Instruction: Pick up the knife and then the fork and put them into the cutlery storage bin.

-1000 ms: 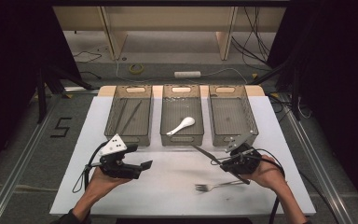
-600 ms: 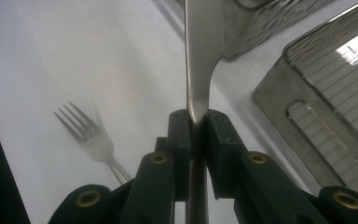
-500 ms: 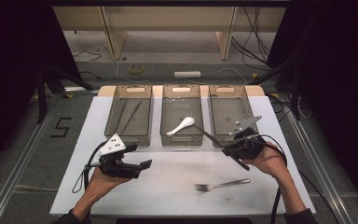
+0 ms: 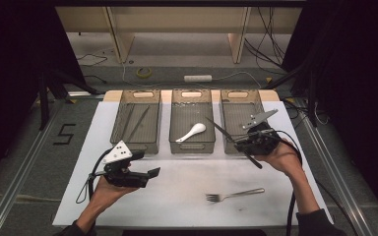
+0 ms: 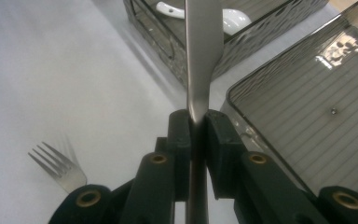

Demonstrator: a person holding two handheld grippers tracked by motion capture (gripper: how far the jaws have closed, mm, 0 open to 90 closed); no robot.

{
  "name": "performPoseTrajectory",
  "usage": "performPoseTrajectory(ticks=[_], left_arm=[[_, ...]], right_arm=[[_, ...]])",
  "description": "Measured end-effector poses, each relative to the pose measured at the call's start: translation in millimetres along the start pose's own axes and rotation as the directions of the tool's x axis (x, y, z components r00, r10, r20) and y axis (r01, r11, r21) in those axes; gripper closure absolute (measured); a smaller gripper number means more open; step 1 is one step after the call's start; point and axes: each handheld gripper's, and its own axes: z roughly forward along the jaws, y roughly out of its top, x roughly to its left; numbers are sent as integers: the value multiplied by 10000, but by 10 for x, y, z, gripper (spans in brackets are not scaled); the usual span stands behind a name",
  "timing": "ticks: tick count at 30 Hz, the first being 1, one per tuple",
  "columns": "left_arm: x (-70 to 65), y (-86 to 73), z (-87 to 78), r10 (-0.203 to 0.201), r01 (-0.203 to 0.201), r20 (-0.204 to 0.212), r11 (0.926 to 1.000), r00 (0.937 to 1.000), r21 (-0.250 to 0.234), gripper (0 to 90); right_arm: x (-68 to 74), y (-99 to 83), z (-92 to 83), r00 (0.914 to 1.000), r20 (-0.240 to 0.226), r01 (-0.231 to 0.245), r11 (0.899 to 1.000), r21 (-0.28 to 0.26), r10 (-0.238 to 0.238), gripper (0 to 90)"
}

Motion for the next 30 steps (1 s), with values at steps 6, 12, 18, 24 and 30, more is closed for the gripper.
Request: performPoseTrajectory(ticks=[6,12,18,24,30], left_arm=[[5,2,-5,29,-29,-41,10000,10000,-43,162],[8,4,-15,-66,66,-44,9999,10000,-132,162],[14,7,-26,-151,149,-73,9995,9999,-291,162],[21,12,-36,-167,163,-95,9989,9998,-443,162],[21,12,-49,-205,198,-123,9982,9997,-562,162]], right_arm=[[-121,123,-24,9992,248,-303,9993,-227,309,814],[-294,280,-66,9972,440,-578,9972,-480,600,815],[-505,410,-67,9890,857,-1149,9909,-697,1207,814],[-666,522,-19,9776,1186,-1654,9830,-798,1741,814],[-809,519,139,9633,1524,-2142,9749,-602,2211,813]])
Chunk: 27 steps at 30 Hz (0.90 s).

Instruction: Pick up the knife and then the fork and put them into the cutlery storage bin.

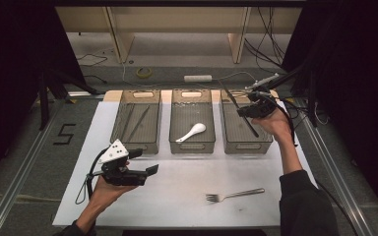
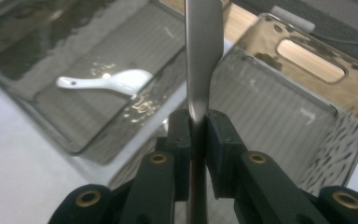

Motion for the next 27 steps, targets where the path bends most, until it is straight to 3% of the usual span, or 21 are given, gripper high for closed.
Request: performPoseTrajectory(ticks=[16,27], left_arm=[[-9,-1,5,96,-97,31,9999,9999,106,160],[-11,0,4,103,-104,31,9999,9999,94,160]], right_arm=[[-229,-225,313,9931,467,-1098,9929,453,1077,813],[-244,-325,457,9862,638,-1576,9842,807,1527,812]])
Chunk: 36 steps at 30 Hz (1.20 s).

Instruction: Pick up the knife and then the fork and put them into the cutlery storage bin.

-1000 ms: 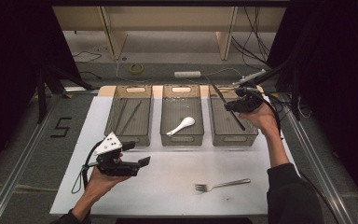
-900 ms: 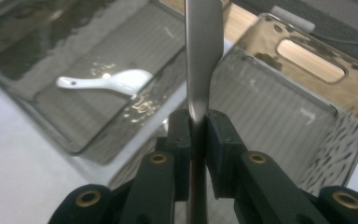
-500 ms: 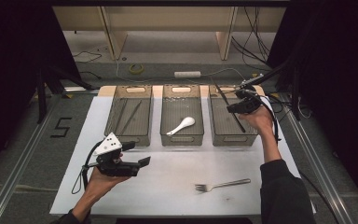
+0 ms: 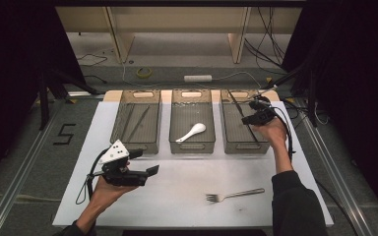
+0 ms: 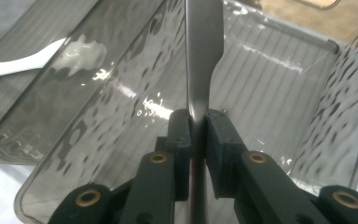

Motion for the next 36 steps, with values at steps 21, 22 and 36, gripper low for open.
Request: performPoseTrajectory(ticks=[21,22,36], left_arm=[[-10,-2,4,14,-14,-5,10000,10000,2,160],[-10,-1,3,11,-11,-5,10000,10000,-3,160],[-10,-3,5,14,-14,-55,10000,10000,9,160]], right_arm=[[-12,-88,167,9981,114,-615,9973,404,611,625],[-1,-79,144,9986,161,-502,9983,280,498,615],[309,-187,-408,9848,-858,1465,9875,-584,-1511,300]])
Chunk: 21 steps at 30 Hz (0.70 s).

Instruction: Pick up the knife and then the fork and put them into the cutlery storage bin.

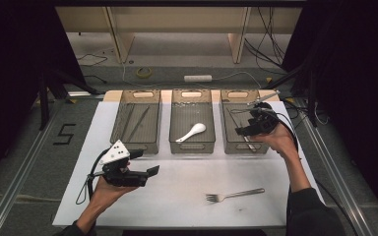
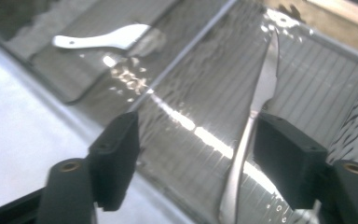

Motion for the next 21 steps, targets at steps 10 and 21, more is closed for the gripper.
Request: performPoseTrajectory(ticks=[10,21], left_arm=[[-1,-2,3,-6,6,-2,10000,10000,2,159],[2,-2,2,-19,19,-13,10000,10000,-20,158]], right_arm=[[387,-128,-359,9844,-549,1632,9843,-667,-1670,255],[730,-397,-365,9641,-1109,2338,9692,-777,-2414,240]])
